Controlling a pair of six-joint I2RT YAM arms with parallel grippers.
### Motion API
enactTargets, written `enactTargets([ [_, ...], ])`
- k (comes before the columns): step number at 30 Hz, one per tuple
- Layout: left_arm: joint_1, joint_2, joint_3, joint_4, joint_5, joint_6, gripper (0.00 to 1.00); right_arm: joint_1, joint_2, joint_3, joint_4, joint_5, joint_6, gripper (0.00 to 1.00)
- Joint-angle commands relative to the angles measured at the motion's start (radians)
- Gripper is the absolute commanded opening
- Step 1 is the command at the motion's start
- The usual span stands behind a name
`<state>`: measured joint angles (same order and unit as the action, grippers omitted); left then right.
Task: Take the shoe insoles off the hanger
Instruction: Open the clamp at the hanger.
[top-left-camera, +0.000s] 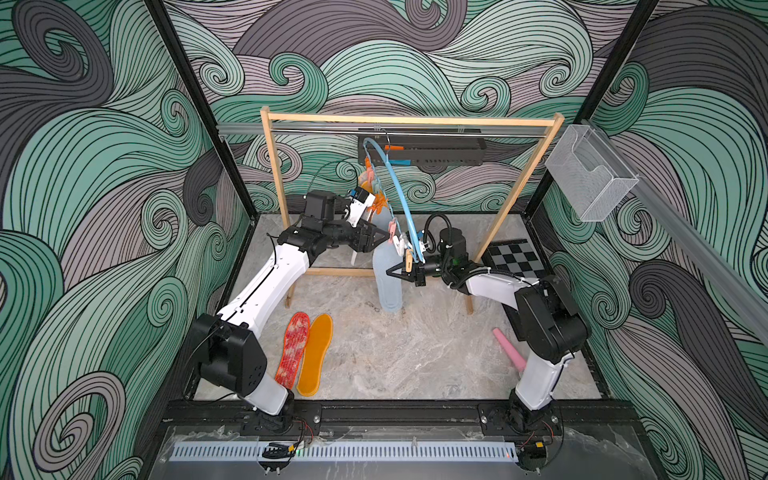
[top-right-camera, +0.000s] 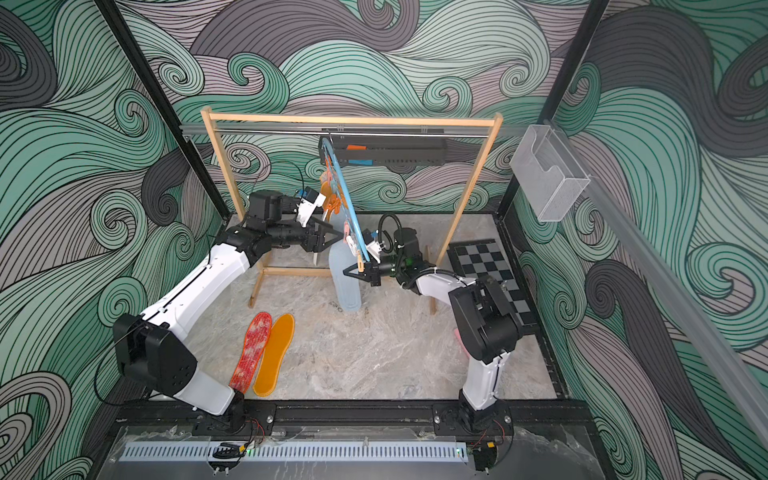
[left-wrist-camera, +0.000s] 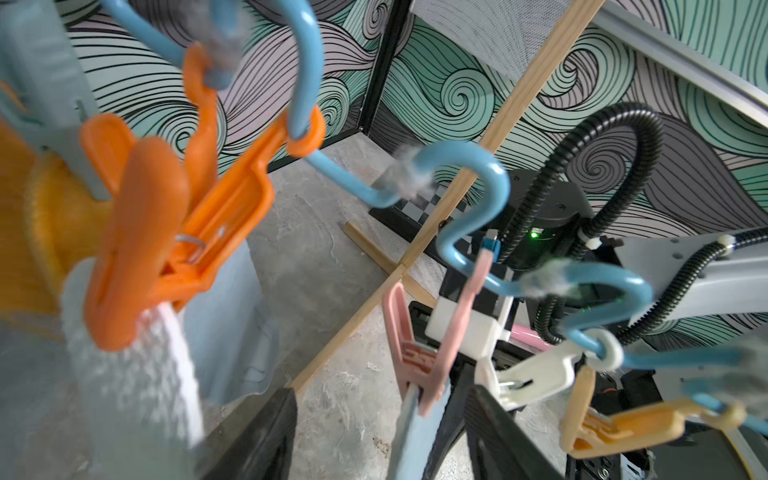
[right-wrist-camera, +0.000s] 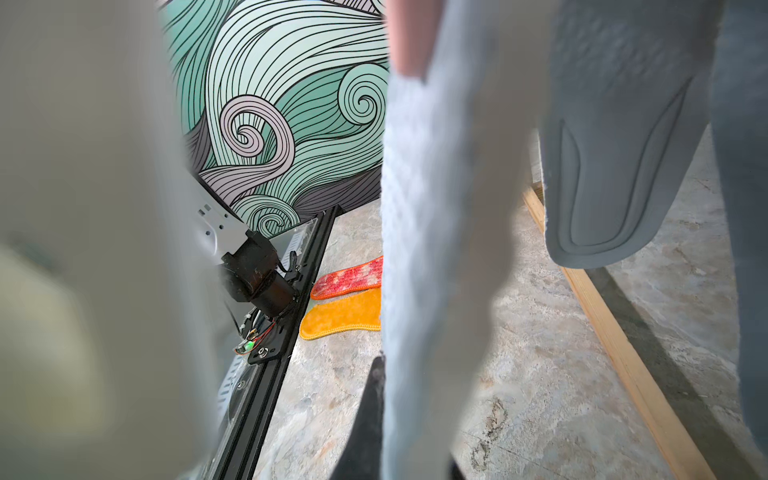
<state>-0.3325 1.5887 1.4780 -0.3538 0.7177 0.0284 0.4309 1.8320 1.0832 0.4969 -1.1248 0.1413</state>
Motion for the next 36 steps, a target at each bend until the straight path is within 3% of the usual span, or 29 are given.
enactTargets([
  [1, -0.002, 0.047, 0.042, 0.044, 0.141, 0.015, 0.65, -0.002, -0.030, -0.002, 0.009, -0.040, -0.027, 0.00],
  [9, -0.001, 0.092, 0.060, 0.151, 0.200, -0.046, 0.60, -0.003, -0.022, 0.001, 0.003, -0.051, -0.026, 0.00],
  [16, 0.000, 0.107, 0.079, 0.158, 0.246, -0.050, 0.47, -0.003, -0.017, 0.001, 0.002, -0.056, -0.027, 0.00],
  [25, 0.000, 0.117, 0.066, 0.167, 0.245, -0.059, 0.13, -0.003, -0.014, 0.001, 0.002, -0.054, -0.026, 0.00],
  [29, 0.000, 0.110, 0.054, 0.167, 0.205, -0.062, 0.03, -0.003, -0.010, 0.003, -0.004, -0.047, -0.023, 0.00],
  [36, 0.021, 0.094, 0.042, 0.176, 0.180, -0.079, 0.02, 0.000, -0.025, -0.036, 0.004, 0.001, 0.072, 0.00],
])
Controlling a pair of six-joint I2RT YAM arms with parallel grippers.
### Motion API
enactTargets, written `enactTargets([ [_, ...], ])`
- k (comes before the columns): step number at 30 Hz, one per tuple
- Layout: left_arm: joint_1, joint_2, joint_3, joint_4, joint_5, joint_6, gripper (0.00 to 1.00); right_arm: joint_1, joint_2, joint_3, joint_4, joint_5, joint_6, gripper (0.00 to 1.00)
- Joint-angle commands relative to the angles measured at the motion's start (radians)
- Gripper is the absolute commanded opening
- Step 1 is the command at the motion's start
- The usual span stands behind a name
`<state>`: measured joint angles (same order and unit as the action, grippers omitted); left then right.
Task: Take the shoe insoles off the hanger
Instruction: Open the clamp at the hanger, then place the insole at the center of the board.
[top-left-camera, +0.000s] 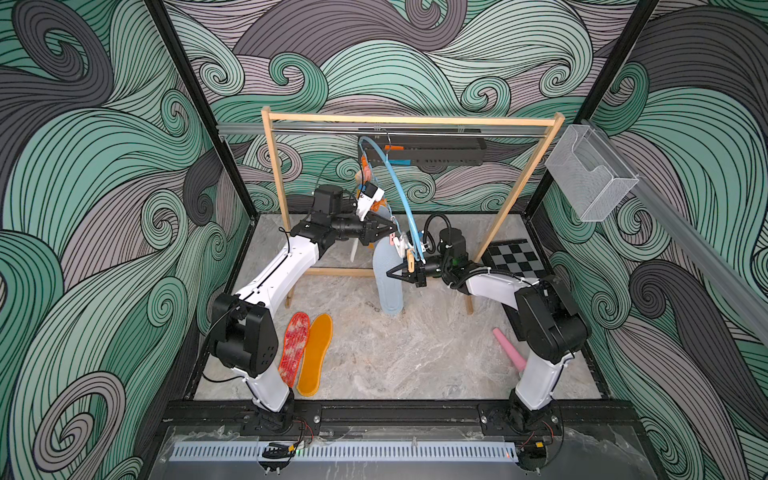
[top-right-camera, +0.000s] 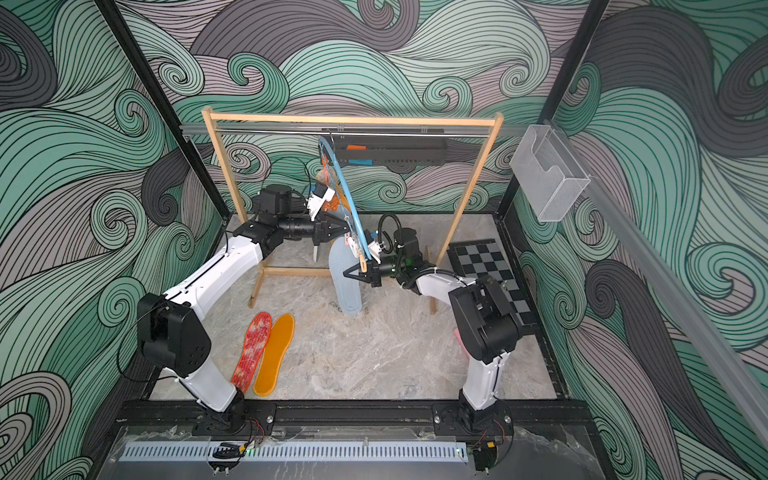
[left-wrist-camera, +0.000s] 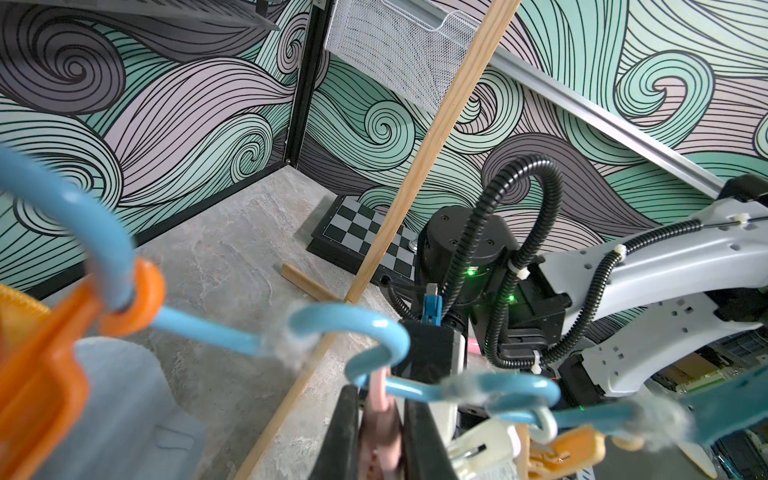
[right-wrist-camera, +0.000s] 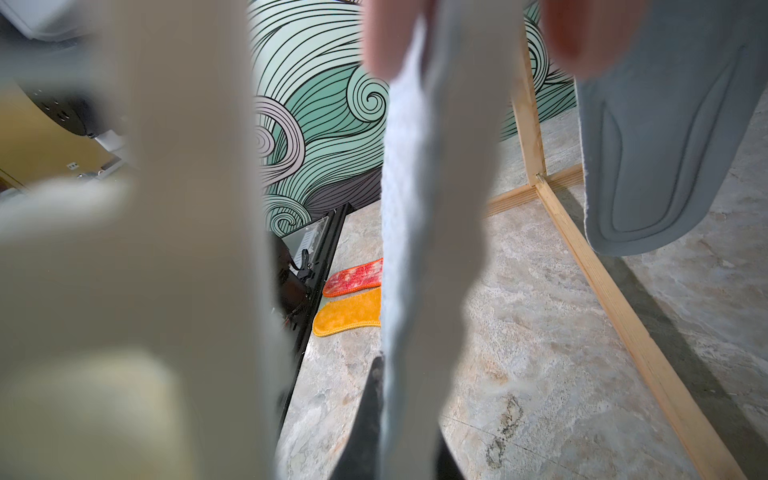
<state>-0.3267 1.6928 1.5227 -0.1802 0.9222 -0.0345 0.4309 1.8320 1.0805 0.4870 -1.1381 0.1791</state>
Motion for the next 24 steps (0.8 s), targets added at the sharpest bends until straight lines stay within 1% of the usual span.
enactTargets([
  [1, 0.021, -0.012, -0.003, 0.010, -0.025, -0.026, 0.02, 0.004, -0.037, -0.070, 0.036, 0.034, 0.057, 0.00],
  [4, 0.034, -0.019, -0.007, 0.021, -0.025, -0.042, 0.02, 0.030, -0.074, -0.145, -0.010, 0.120, 0.075, 0.00],
  [9, 0.049, -0.041, -0.032, 0.039, -0.035, -0.056, 0.02, 0.068, -0.124, -0.278, 0.031, 0.192, 0.232, 0.00],
  [12, 0.052, -0.050, -0.045, 0.046, -0.047, -0.054, 0.02, 0.113, -0.166, -0.326, -0.046, 0.283, 0.307, 0.00],
  [15, 0.055, -0.055, -0.049, 0.045, -0.051, -0.054, 0.02, 0.160, -0.196, -0.356, -0.123, 0.329, 0.418, 0.00],
  [20, 0.061, -0.062, -0.058, 0.061, -0.053, -0.070, 0.02, 0.297, -0.204, -0.422, -0.126, 0.508, 0.619, 0.00],
  [24, 0.063, -0.062, -0.064, 0.064, -0.054, -0.071, 0.02, 0.409, -0.154, -0.404, -0.084, 0.611, 0.723, 0.01],
])
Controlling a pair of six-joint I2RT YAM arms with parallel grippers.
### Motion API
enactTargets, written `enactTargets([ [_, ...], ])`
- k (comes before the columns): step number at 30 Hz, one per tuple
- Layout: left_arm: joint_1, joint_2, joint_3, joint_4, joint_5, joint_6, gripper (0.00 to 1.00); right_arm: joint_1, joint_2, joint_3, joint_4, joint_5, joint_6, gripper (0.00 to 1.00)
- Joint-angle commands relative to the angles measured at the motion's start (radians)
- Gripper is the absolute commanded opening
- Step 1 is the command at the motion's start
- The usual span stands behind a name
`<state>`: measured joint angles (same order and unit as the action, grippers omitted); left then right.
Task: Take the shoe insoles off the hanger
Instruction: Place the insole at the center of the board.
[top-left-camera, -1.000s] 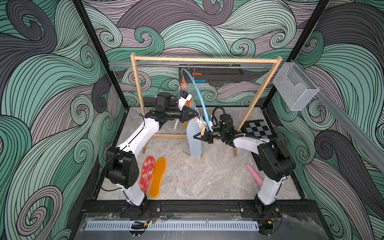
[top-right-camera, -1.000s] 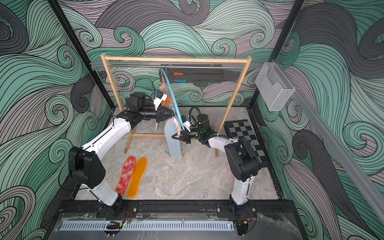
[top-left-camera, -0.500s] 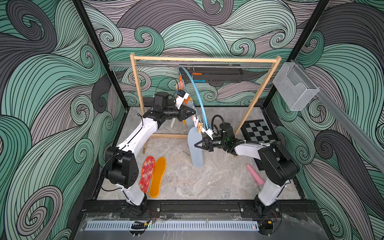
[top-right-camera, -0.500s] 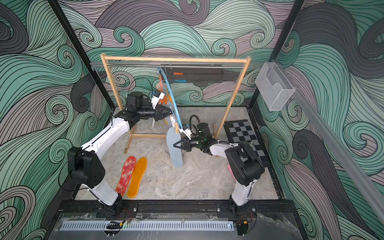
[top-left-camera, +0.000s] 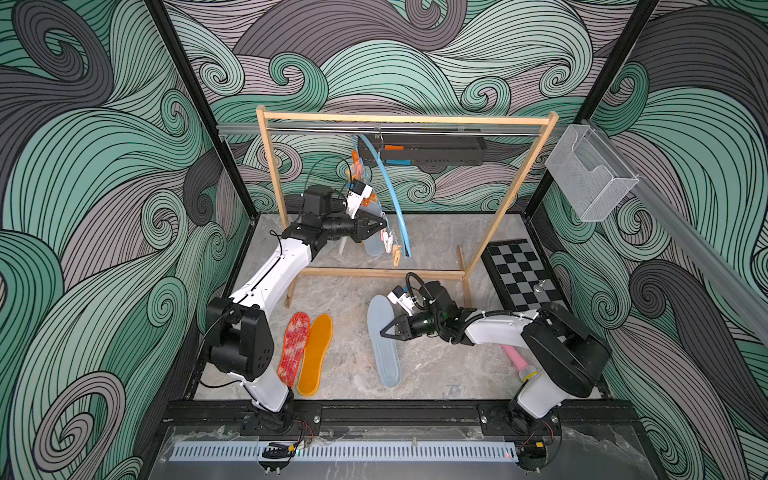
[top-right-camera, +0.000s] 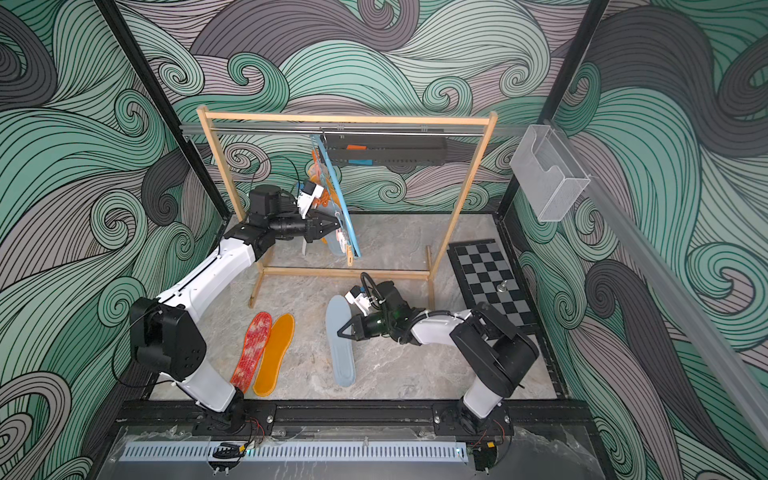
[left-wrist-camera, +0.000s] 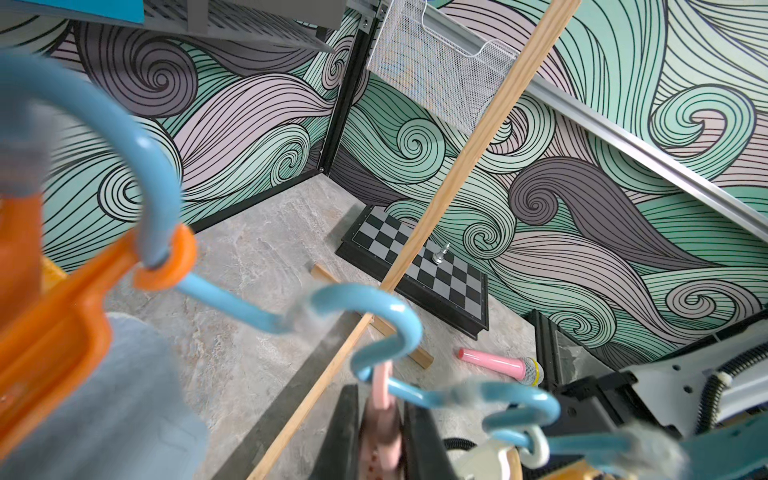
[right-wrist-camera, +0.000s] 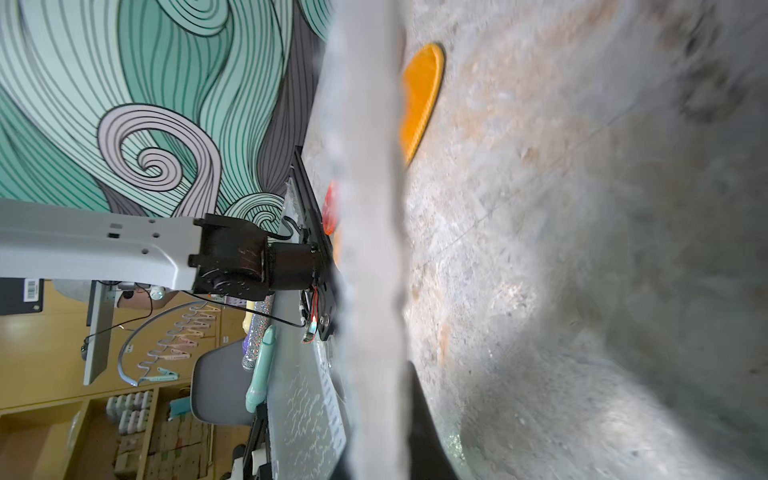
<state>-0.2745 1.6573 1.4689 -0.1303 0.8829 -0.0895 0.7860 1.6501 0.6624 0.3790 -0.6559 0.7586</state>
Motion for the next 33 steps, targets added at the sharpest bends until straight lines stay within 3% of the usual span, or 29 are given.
enactTargets([
  [1, 0.012, -0.026, -0.011, 0.014, -0.013, -0.015, 0.02, 0.078, 0.047, 0.032, 0.026, 0.147, 0.155, 0.01],
  [8, 0.017, -0.023, -0.011, 0.021, -0.011, -0.025, 0.02, 0.198, 0.211, 0.178, 0.039, 0.265, 0.217, 0.04],
  [14, 0.017, -0.021, -0.013, 0.024, -0.005, -0.035, 0.02, 0.209, 0.348, 0.256, 0.140, 0.299, 0.318, 0.09],
  [17, 0.017, -0.023, -0.013, 0.023, -0.005, -0.032, 0.03, 0.218, 0.389, 0.309, 0.122, 0.279, 0.315, 0.17],
  [25, 0.026, -0.023, -0.001, 0.030, 0.007, -0.059, 0.03, 0.211, 0.362, 0.261, 0.092, 0.286, 0.301, 0.41],
  [33, 0.033, -0.013, -0.004, 0.037, 0.009, -0.067, 0.03, 0.211, 0.249, 0.207, -0.059, 0.331, 0.176, 0.46],
])
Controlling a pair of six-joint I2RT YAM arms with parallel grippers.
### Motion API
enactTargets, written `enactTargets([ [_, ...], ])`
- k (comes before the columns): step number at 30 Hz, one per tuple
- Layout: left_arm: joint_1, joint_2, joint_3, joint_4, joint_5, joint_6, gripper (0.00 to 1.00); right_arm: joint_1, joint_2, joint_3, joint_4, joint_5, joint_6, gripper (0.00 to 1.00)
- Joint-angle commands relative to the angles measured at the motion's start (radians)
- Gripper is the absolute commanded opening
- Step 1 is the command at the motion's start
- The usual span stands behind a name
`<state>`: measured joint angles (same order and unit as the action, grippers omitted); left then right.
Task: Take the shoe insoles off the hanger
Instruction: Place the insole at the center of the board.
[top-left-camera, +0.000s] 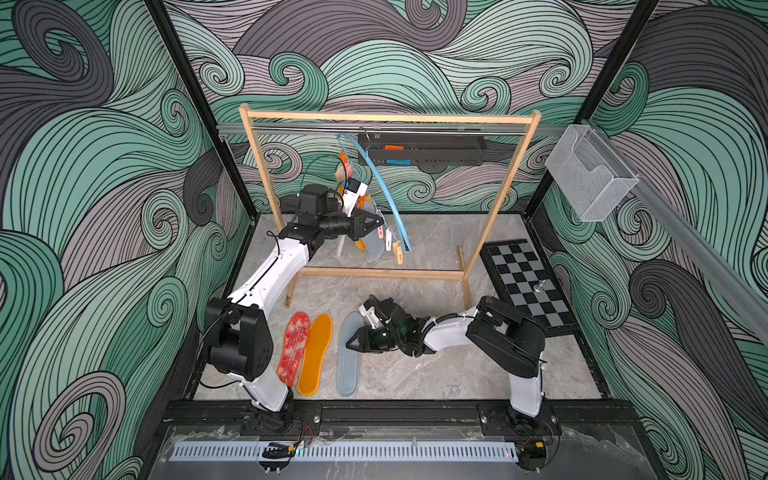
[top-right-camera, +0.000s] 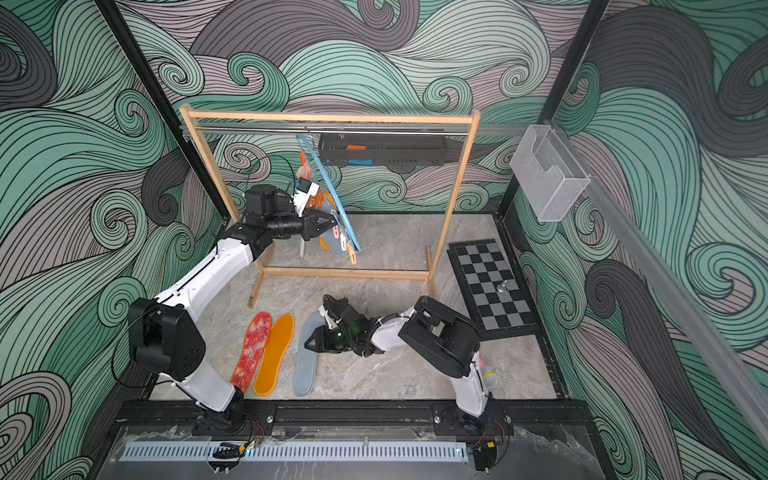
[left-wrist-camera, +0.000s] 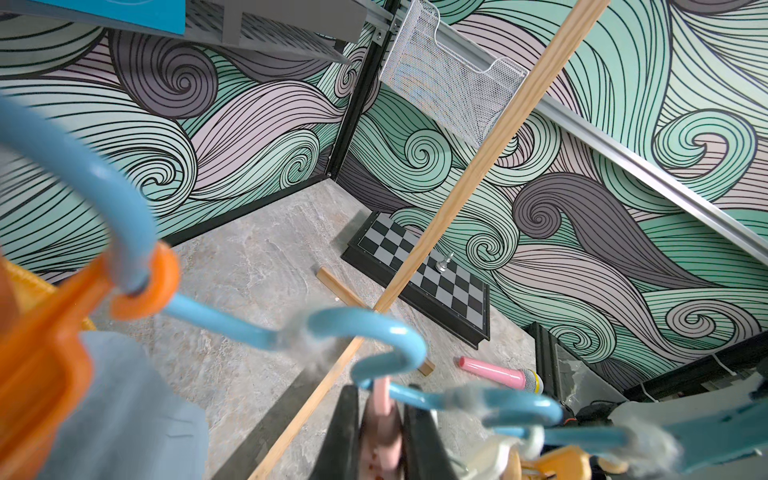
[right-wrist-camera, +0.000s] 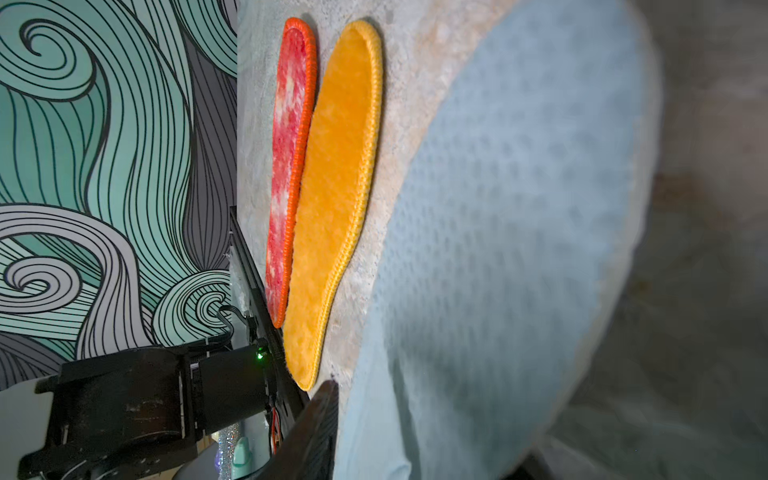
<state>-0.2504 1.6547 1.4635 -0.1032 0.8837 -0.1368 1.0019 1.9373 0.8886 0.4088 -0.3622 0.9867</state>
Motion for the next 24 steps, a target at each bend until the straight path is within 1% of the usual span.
enactTargets([
  [1, 0.010, -0.010, 0.001, 0.010, 0.008, -0.020, 0.03, -0.006, -0.046, -0.021, -0.100, 0.037, -0.063, 0.47],
  [5, 0.013, -0.011, 0.001, 0.013, 0.009, -0.021, 0.03, -0.008, -0.033, -0.037, -0.085, 0.016, -0.061, 0.42],
  [10, 0.014, -0.005, 0.000, 0.014, 0.010, -0.022, 0.03, -0.004, 0.012, -0.021, -0.052, -0.009, -0.041, 0.26],
  [14, 0.014, -0.006, -0.002, 0.012, 0.009, -0.021, 0.03, -0.003, 0.042, 0.013, -0.051, -0.016, -0.033, 0.24],
  [19, 0.014, -0.007, 0.000, 0.013, 0.010, -0.020, 0.03, 0.004, 0.075, 0.048, -0.043, -0.037, -0.013, 0.24],
  [20, 0.016, -0.004, 0.001, 0.013, 0.011, -0.022, 0.03, 0.006, 0.077, 0.051, -0.041, -0.038, -0.011, 0.25],
  [22, 0.016, -0.005, 0.001, 0.016, 0.007, -0.023, 0.03, 0.008, 0.070, 0.048, -0.042, -0.031, -0.012, 0.33],
  [24, 0.016, -0.005, 0.000, 0.017, 0.007, -0.026, 0.03, 0.010, 0.056, 0.033, -0.038, -0.018, -0.017, 0.37],
])
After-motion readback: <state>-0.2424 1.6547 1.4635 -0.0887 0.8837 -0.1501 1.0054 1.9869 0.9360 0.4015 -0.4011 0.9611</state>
